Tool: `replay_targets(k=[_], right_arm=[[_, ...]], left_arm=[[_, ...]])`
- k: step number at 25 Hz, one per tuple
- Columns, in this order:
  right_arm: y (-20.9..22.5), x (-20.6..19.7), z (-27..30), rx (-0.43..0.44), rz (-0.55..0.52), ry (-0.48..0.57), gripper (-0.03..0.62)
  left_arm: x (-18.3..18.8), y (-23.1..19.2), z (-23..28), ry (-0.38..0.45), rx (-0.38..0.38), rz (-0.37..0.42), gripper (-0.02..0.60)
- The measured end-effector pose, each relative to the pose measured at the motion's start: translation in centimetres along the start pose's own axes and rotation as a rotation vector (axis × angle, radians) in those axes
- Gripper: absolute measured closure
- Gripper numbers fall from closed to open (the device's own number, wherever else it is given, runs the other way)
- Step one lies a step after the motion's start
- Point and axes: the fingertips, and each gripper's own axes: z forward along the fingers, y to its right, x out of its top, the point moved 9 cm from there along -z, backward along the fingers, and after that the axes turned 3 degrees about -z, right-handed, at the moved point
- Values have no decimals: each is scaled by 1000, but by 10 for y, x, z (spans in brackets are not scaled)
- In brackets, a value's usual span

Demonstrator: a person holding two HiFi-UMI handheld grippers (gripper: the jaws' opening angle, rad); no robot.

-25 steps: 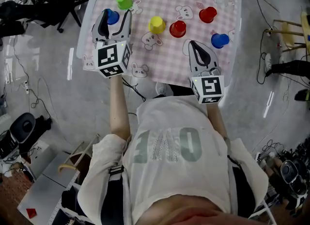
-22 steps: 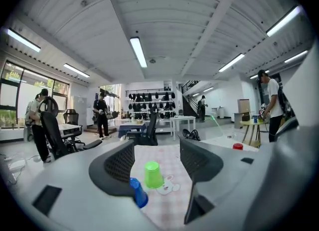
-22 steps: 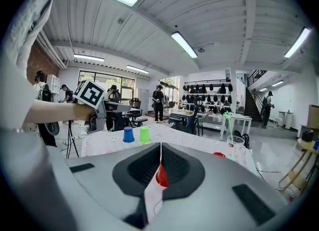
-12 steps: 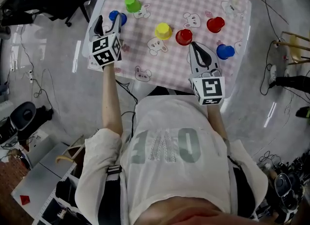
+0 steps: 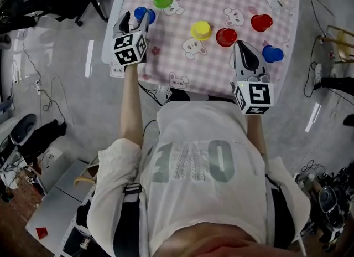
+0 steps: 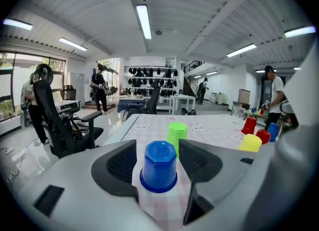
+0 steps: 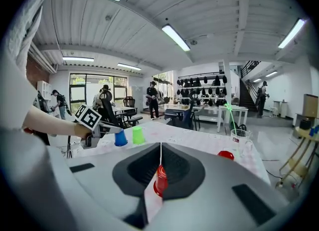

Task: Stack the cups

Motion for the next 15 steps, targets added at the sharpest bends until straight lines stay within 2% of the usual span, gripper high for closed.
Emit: replay_targets(k=[2, 6, 10, 15], right_arm=[[-13, -2, 0, -30, 21, 1, 565], [-33, -3, 1, -32, 25, -7, 565], [-44, 2, 1, -48, 21, 3, 565], [-46, 5, 0, -60, 18, 16, 565]], left_arm=[[-2, -6, 6, -7, -31, 22, 316], [-5, -10, 12, -14, -89, 28, 318], [-5, -8, 12, -21, -136, 34, 354], [8, 6, -3, 20, -195, 47, 356]])
